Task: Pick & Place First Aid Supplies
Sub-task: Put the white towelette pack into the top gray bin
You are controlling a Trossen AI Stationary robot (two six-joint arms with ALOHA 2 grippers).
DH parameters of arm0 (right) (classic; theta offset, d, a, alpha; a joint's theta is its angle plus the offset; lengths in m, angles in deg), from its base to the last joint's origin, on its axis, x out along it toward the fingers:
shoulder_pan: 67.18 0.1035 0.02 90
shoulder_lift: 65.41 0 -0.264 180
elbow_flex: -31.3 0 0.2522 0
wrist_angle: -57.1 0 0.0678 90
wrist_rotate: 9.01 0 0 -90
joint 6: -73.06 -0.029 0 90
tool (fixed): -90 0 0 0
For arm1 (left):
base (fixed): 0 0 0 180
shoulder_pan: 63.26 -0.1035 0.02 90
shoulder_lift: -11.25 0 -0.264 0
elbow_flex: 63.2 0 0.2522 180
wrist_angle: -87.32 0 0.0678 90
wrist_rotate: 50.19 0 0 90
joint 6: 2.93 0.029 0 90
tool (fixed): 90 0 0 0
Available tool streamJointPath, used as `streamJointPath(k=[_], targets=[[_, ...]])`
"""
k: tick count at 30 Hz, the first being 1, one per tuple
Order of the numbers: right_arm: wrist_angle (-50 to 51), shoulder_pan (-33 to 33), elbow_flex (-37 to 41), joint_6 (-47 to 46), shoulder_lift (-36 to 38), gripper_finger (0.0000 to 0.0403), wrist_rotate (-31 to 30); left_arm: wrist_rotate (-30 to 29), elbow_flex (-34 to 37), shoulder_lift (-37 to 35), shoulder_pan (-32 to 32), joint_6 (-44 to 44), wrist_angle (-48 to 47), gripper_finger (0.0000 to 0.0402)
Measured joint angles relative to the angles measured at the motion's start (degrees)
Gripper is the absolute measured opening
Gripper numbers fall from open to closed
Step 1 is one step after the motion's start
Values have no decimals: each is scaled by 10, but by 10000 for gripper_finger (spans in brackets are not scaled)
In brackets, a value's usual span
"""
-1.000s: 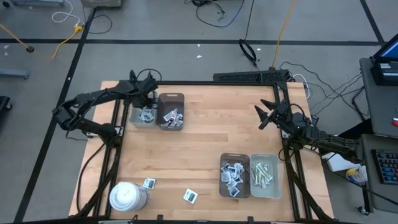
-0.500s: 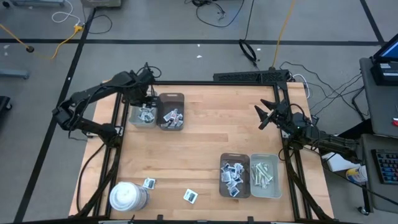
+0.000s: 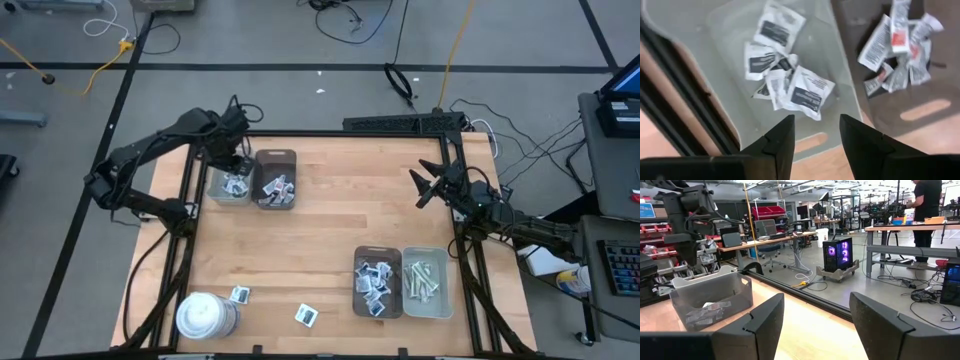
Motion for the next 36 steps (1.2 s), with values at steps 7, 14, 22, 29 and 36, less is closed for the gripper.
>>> streamJointPath(k=[7, 14, 22, 29, 36], targets=[[0, 0, 0, 0, 0, 221, 0, -1, 0, 8, 75, 59, 2, 169], [0, 0, 0, 0, 0, 221, 0, -2, 0, 8, 211, 111, 9, 170], [0, 0, 0, 0, 0, 220, 0, -2, 0, 8, 380, 141, 10, 171], [0, 0, 0, 0, 0, 220, 0, -1, 0, 12, 509, 146, 13, 170], [0, 0, 0, 0, 0, 222, 0, 1, 0, 48, 606, 150, 13, 170]])
